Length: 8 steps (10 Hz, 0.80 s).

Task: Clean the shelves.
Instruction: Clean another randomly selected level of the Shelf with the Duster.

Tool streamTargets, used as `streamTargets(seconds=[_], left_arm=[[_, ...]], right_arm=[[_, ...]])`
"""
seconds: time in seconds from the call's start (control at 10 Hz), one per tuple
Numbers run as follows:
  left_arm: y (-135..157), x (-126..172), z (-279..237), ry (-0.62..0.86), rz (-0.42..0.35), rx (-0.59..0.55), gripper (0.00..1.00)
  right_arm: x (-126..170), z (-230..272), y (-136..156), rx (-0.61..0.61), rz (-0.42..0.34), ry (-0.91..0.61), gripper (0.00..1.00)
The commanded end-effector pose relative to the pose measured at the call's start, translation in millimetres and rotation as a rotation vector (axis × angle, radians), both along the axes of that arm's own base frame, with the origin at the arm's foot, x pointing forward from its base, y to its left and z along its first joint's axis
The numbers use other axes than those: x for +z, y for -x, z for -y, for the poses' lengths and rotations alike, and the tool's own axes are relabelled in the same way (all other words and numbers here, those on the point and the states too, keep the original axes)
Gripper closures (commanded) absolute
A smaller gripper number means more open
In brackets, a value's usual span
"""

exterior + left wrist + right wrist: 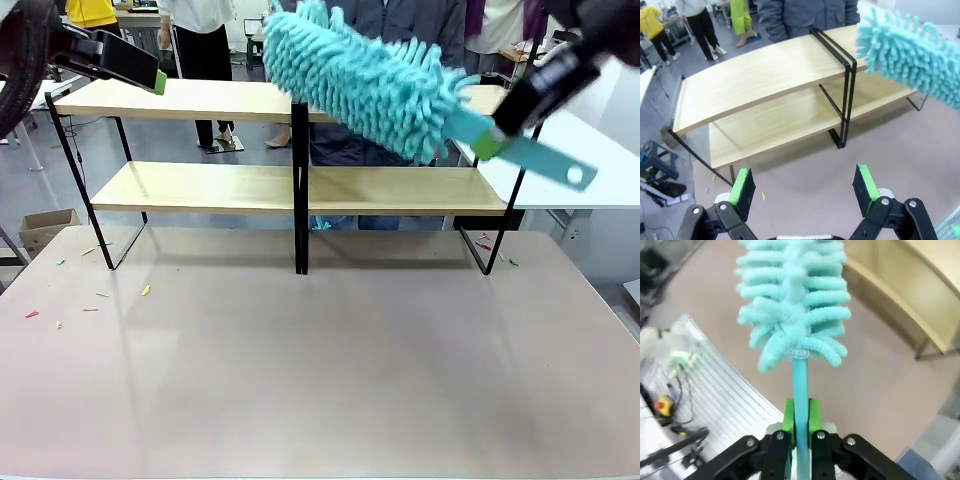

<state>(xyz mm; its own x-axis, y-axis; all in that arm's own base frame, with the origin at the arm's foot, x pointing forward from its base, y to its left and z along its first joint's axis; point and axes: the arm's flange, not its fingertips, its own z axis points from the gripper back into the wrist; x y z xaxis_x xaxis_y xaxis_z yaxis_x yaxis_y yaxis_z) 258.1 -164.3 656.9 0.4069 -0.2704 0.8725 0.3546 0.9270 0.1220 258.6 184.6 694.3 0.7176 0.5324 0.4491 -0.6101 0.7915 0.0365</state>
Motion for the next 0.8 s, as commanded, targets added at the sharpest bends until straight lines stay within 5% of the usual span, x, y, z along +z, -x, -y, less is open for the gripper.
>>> streamTargets(seconds=[0.0, 0.1, 0.2, 0.3, 0.4, 0.5, 0.7], left_arm=[[1, 1, -2, 0.0, 0.003, -0.001, 0.0], [1, 1, -2, 0.0, 0.003, -0.001, 0.0], [1, 1, -2, 0.0, 0.003, -0.001, 0.0], [1, 1, -2, 0.0, 0.003, -0.001, 0.0], [1, 1, -2, 0.0, 0.003, -0.001, 0.0], [1, 1, -2, 0.0, 0.003, -0.001, 0.0], [1, 1, -2, 0.0, 0.003, -0.001, 0.0]], right_arm=[[36, -9, -36, -0.15, -0.199, 0.036, 0.87], [44, -11, -47, -0.107, -0.007, -0.026, 0.87], [16, -4, -19, -0.094, -0.062, 0.055, 0.87], [30, -7, -40, -0.129, -0.07, 0.049, 0.87], [-7, -7, -26, -0.172, -0.17, 0.074, 0.87], [-14, -7, -41, -0.334, -0.203, 0.04, 0.87], [0, -27, -73, -0.424, -0.193, -0.03, 0.87]])
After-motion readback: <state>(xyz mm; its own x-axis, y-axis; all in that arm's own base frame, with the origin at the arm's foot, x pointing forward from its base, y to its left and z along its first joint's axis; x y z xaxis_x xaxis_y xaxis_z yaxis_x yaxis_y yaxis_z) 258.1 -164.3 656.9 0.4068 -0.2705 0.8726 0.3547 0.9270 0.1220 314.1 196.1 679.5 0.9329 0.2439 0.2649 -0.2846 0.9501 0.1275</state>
